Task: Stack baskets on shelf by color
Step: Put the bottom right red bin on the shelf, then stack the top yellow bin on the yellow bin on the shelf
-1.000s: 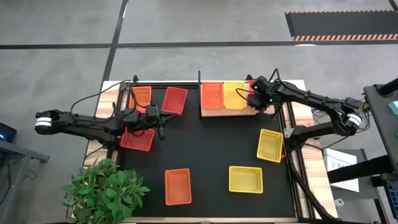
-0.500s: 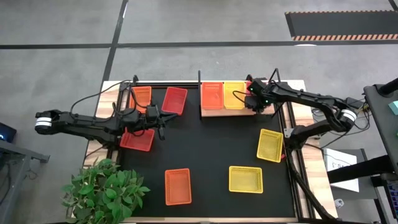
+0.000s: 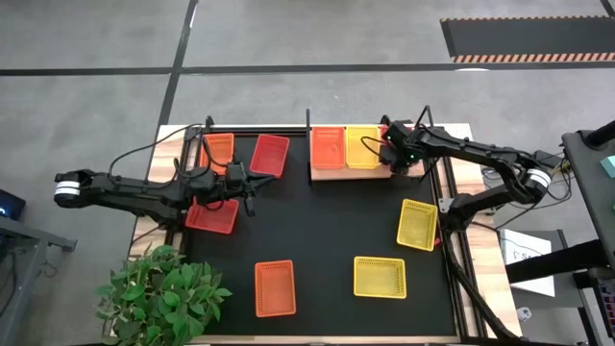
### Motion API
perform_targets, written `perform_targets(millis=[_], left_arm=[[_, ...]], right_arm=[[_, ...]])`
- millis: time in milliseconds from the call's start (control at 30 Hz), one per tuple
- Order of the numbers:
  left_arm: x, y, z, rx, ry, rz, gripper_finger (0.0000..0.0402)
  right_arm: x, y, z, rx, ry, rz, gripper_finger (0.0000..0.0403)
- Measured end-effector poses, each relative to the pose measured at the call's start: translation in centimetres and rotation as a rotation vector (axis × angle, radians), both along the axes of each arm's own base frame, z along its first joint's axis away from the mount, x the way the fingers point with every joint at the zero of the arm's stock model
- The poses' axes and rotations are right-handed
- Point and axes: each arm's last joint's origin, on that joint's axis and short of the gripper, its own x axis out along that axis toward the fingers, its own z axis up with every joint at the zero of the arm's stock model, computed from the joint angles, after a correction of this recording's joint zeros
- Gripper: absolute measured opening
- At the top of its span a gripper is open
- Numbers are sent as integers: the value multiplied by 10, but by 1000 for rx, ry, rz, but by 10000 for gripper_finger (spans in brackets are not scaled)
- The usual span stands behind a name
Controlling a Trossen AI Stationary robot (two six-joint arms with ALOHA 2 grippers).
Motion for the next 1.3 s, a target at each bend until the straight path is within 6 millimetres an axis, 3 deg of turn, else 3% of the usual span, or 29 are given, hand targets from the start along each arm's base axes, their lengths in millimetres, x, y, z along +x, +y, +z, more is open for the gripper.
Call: perform_targets(millis=[167,367,567,800,967,1100,1300], left_arm=[[0,0,0,0,0,0,0],[0,0,0,-1,0,0,0],[0,0,-1,-47,-10,-1,0],[3,0,-5,-58,18,0,0],[8,1,-12,-60,54,1,0],[11,1,-13,-60,62,1,0],[11,1,-13,-60,61,1,0]], right_arm=[[-1,1,23,36,5,-74,123],[0,6,64,166,-77,-219,134],[-3,38,88,234,-282,-224,123],[-4,95,84,244,-561,-85,105],[2,127,74,334,-624,-18,94],[8,147,67,414,-550,-9,86],[-8,175,48,455,-114,-35,77]])
